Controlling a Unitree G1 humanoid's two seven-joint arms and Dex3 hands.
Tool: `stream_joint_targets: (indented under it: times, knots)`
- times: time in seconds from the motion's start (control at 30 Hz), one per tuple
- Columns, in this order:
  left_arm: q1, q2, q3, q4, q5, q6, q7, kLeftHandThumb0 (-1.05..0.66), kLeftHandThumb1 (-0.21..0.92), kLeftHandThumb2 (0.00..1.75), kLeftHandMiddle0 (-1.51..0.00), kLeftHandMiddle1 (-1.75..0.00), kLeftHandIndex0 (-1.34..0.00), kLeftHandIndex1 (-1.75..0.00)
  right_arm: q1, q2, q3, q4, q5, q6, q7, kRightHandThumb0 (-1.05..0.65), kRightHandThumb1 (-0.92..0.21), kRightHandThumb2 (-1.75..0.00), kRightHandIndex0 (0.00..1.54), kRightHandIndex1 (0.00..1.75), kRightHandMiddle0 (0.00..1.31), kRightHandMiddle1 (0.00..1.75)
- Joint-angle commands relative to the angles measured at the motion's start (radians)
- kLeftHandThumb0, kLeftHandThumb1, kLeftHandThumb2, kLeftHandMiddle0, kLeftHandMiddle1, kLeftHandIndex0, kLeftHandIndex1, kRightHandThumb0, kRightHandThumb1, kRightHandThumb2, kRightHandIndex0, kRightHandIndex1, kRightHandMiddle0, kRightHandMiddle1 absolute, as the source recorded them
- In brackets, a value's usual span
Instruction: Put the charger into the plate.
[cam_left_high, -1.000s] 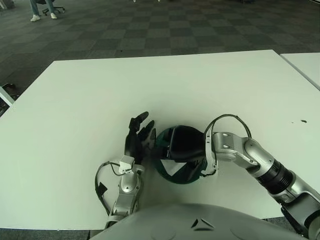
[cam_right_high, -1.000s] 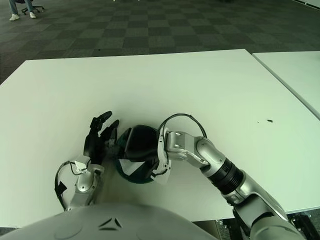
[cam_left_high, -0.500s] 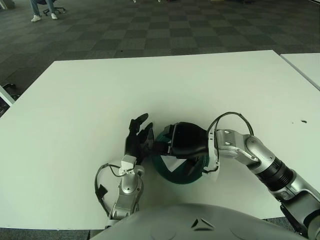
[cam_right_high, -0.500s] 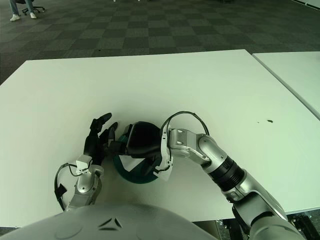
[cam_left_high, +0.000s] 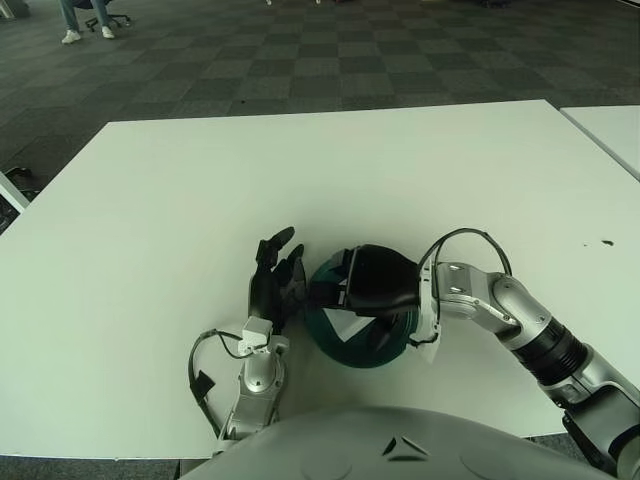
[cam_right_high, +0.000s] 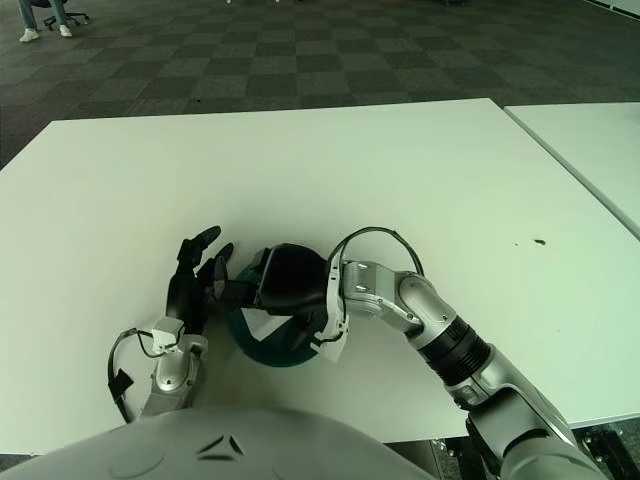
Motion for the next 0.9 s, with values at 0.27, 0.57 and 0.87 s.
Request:
stream_joint_targets:
  times: [0.27, 0.57, 0.87]
  knots:
    - [0.012, -0.015, 0.007, -0.097, -0.145, 0.324, -0.120, -0.60, 0.92, 0.71, -0.63, -0.01, -0.21, -0.81, 0.004, -0.017, -0.049, 0.021, -0.030, -0.005, -0.099, -0.63, -0.83, -0.79, 0.69, 1.75, 0.37, 1.75]
    - [0.035, -0.031, 0.016, -0.081, -0.093, 0.257, -0.089, -0.59, 0.92, 0.68, -0.67, -0.04, -0.24, -0.81, 0.028, -0.040, -0.061, 0.070, 0.025, -0.005, -0.090, -0.93, -0.92, -0.79, 0.43, 1.75, 0.08, 1.62]
    - [0.055, -0.034, 0.055, -0.026, -0.071, 0.181, -0.055, -0.67, 0.92, 0.76, -0.66, -0.02, -0.18, -0.79, 0.020, -0.099, -0.068, 0.058, 0.124, 0.002, 0.033, -1.04, -0.92, -0.89, 0.21, 0.66, 0.00, 0.71]
